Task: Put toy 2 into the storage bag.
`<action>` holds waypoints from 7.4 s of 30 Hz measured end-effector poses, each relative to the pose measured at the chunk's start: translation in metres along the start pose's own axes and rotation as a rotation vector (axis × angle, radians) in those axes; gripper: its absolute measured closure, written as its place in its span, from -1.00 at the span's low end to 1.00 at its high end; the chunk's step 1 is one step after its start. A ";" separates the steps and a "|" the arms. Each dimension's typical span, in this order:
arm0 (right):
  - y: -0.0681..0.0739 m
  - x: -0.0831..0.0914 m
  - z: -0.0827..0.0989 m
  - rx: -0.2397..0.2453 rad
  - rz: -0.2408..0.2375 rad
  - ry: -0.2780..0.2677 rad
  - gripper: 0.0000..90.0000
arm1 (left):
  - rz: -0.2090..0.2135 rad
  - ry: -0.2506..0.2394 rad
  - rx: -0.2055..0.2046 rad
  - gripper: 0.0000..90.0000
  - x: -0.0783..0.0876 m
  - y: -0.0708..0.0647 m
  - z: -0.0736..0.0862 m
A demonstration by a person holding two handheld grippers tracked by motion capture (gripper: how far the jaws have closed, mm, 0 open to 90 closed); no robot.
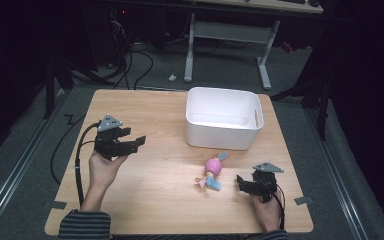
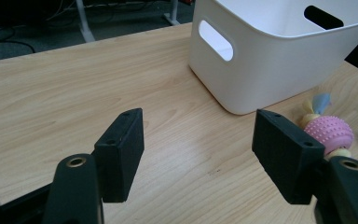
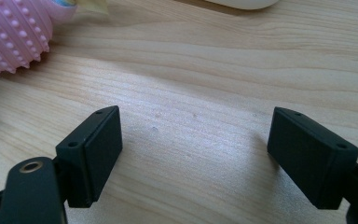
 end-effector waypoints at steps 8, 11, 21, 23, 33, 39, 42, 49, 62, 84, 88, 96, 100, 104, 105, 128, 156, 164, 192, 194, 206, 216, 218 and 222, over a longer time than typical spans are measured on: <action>0.000 0.000 0.000 0.000 0.000 0.000 -0.60 | 0.016 0.002 0.034 -0.24 0.005 0.004 0.012; 0.000 0.000 0.000 0.000 0.000 0.000 -0.60 | 0.012 0.009 0.032 -0.24 0.006 0.004 0.017; 0.000 0.000 0.000 0.000 0.001 0.000 -0.60 | 0.004 0.014 0.053 -0.24 0.007 0.004 0.034; 0.000 0.000 0.000 0.000 0.000 0.000 -0.60 | 0.006 0.021 0.053 -0.24 0.006 0.004 0.038; 0.000 0.000 0.000 -0.001 -0.001 -0.001 -0.60 | 0.004 0.058 0.055 -0.25 0.002 0.003 0.056; 0.000 0.000 0.000 0.000 0.000 -0.001 -0.60 | 0.005 0.064 0.076 -0.25 -0.002 0.003 0.068; 0.000 0.000 0.000 0.000 0.000 0.000 -0.60 | 0.004 0.075 0.083 -0.25 -0.004 0.001 0.075; 0.000 0.000 0.000 0.000 -0.001 0.000 -0.60 | -0.004 0.110 0.071 -0.26 -0.013 -0.003 0.088; 0.001 0.000 0.000 0.002 -0.002 -0.001 -0.60 | -0.080 0.131 0.064 -0.26 -0.032 -0.001 0.112; 0.000 -0.001 -0.001 0.013 -0.021 0.001 -0.61 | -0.202 0.165 -0.044 -0.33 -0.052 -0.001 0.133; 0.000 -0.001 -0.002 0.023 -0.036 0.027 -0.62 | -0.201 0.167 -0.042 -0.36 -0.052 -0.002 0.134; -0.003 0.004 -0.002 0.027 -0.034 0.037 -0.42 | -0.198 0.170 -0.030 -0.39 -0.052 -0.001 0.134; -0.002 0.010 -0.001 0.029 -0.044 0.032 -0.37 | -0.198 0.170 -0.030 -0.39 -0.052 -0.001 0.134; 0.002 0.019 -0.003 0.033 -0.069 0.008 -0.34 | -0.197 0.171 -0.030 -0.40 -0.052 -0.001 0.134; 0.003 0.020 -0.003 0.037 -0.077 0.005 -0.34 | -0.197 0.170 -0.030 -0.40 -0.052 -0.001 0.134; 0.044 0.029 -0.033 0.123 -0.227 -0.006 -0.26 | -0.199 0.171 -0.029 -0.40 -0.052 -0.002 0.134; 0.080 0.000 -0.069 0.195 -0.271 -0.015 -0.30 | -0.197 0.171 -0.029 -0.42 -0.052 -0.002 0.134; 0.086 -0.012 -0.072 0.208 -0.270 0.008 -0.29 | -0.195 0.172 -0.030 -0.42 -0.051 -0.002 0.134; 0.084 -0.017 -0.071 0.182 -0.311 0.001 -0.13 | -0.193 0.173 -0.031 -0.42 -0.052 -0.002 0.134; 0.082 -0.013 -0.072 0.175 -0.310 -0.010 -0.13 | -0.193 0.172 -0.031 -0.42 -0.052 -0.002 0.134; 0.063 0.010 -0.086 0.148 -0.327 -0.054 -0.13 | -0.192 0.172 -0.031 -0.42 -0.052 -0.002 0.134; 0.058 0.027 -0.095 0.163 -0.344 -0.073 -0.13 | -0.192 0.172 -0.031 -0.42 -0.052 -0.002 0.134; 0.058 0.030 -0.096 0.161 -0.348 -0.080 -0.13 | -0.191 0.172 -0.031 -0.42 -0.052 -0.002 0.134; 0.054 0.037 -0.100 0.149 -0.360 -0.092 -0.13 | -0.191 0.172 -0.031 -0.42 -0.052 -0.002 0.134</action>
Point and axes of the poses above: each handheld gripper's, and its own axes: x roughly backward along the jaws, z roughly out of its underside, y roughly to its left, the point moved 5 cm from there along -x, roughly forward along the jaws, and after that the axes turned 7 degrees about -y, right-handed, at the moved point
